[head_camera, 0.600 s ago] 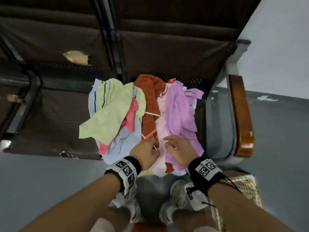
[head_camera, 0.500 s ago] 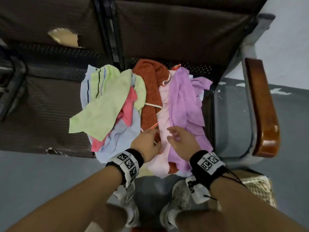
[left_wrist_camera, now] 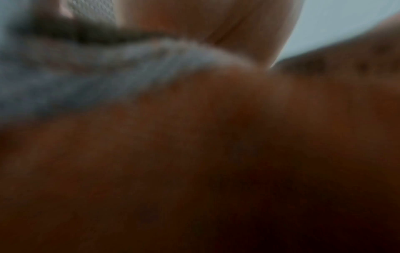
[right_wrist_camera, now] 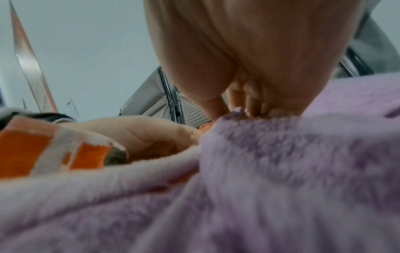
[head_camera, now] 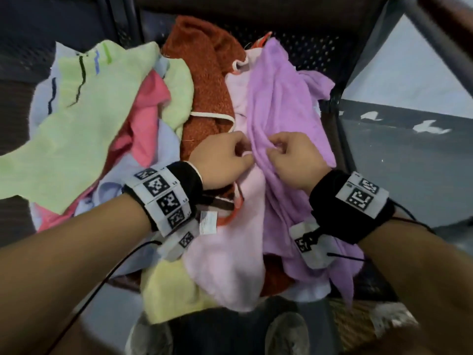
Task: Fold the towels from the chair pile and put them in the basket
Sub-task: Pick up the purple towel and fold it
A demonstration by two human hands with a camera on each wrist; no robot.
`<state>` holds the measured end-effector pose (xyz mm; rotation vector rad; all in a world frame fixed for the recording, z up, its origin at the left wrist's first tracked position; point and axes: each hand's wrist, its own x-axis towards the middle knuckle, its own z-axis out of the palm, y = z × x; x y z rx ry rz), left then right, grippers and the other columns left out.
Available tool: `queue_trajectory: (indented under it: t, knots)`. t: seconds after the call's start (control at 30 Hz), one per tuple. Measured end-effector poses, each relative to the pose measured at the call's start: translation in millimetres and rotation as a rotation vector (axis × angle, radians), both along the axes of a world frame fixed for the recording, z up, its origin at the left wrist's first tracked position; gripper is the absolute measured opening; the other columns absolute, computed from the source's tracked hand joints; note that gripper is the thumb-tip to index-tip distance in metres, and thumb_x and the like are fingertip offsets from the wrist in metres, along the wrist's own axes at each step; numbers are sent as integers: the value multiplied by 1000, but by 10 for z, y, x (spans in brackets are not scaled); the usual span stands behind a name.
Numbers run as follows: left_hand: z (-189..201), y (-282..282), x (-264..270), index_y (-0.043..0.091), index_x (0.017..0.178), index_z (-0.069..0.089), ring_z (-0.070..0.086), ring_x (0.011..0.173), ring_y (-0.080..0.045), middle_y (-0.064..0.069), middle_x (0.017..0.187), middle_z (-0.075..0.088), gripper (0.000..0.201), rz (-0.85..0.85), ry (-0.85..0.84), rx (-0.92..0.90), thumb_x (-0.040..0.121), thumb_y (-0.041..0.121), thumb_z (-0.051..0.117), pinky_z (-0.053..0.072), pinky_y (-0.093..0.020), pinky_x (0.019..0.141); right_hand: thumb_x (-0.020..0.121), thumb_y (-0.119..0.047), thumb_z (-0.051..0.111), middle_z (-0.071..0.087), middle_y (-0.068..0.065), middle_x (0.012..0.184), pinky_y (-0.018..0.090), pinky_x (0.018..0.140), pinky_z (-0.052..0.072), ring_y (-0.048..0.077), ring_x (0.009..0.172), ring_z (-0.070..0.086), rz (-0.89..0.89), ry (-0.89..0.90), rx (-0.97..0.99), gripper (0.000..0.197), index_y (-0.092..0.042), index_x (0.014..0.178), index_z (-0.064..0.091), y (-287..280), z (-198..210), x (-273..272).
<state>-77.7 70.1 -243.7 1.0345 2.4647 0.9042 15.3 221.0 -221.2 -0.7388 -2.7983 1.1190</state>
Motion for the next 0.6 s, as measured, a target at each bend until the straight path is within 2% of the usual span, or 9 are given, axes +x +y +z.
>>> queue_trajectory:
  t: [0.1, 0.17, 0.2, 0.3, 0.33, 0.4, 0.47, 0.53, 0.6]
  knots:
    - [108, -70, 71, 20, 128, 54, 65, 99, -21, -2, 109, 68, 49, 2, -7, 36, 83, 31, 68, 46, -26, 85, 96, -4, 46, 43, 3, 62, 29, 59, 36, 11, 57, 40, -16, 82, -105, 30, -5, 66, 50, -112, 223, 66]
    - [261, -130, 154, 23, 148, 33, 62, 102, -25, -11, 129, 56, 80, 1, 21, 71, 78, 25, 70, 44, -25, 89, 96, 0, 43, 43, -1, 59, 24, 54, 35, 3, 47, 39, -38, 126, -303, 36, -13, 63, 48, -208, 459, 140]
    - [334, -155, 192, 27, 151, 30, 60, 103, -26, -13, 135, 49, 84, -2, 54, 88, 78, 23, 70, 45, -28, 93, 95, -1, 44, 47, -3, 58, 22, 56, 37, 0, 47, 42, -8, 125, -370, 40, -16, 59, 51, -254, 582, 189]
    - [555, -217, 259, 15, 133, 58, 53, 123, -28, -14, 140, 45, 48, -22, 168, 97, 85, 14, 65, 41, -32, 105, 85, -27, 56, 65, -9, 66, 27, 74, 47, 1, 67, 56, 90, 119, -417, 32, -23, 56, 69, -319, 893, 332]
    - [631, -232, 277, 9, 120, 65, 54, 122, -29, -15, 134, 52, 34, -24, 206, 128, 86, 11, 62, 41, -31, 101, 81, -35, 60, 65, -10, 67, 27, 73, 46, 3, 68, 57, 106, 153, -410, 27, -26, 57, 70, -312, 982, 389]
    - [816, -279, 346, 11, 88, 64, 61, 94, -31, -10, 97, 66, 11, 30, 246, 230, 85, 12, 54, 38, -31, 75, 76, -49, 71, 61, -13, 66, 18, 61, 43, 2, 61, 53, 123, 240, -252, 27, -27, 63, 64, -265, 1098, 513]
    - [985, -363, 433, 21, 68, 45, 49, 69, -24, 4, 66, 51, 16, 101, 232, 329, 84, 20, 48, 28, -34, 62, 71, -48, 81, 58, -11, 73, 20, 57, 40, 5, 63, 51, 98, 230, 2, 33, -26, 76, 57, -180, 1111, 655]
    - [1145, -455, 522, 25, 65, 37, 39, 60, -13, 9, 58, 41, 28, 128, 229, 391, 85, 20, 55, 28, -33, 59, 77, -36, 77, 64, 3, 83, 30, 63, 41, 18, 71, 54, 111, 79, 207, 27, -18, 83, 58, -102, 1044, 775]
    - [1302, -541, 619, 24, 72, 42, 40, 55, 0, 10, 59, 46, 28, 122, 255, 375, 82, 17, 66, 33, -24, 57, 89, -28, 62, 62, 14, 88, 30, 68, 37, 26, 78, 53, 128, -59, 309, 18, -12, 81, 59, -81, 1002, 888]
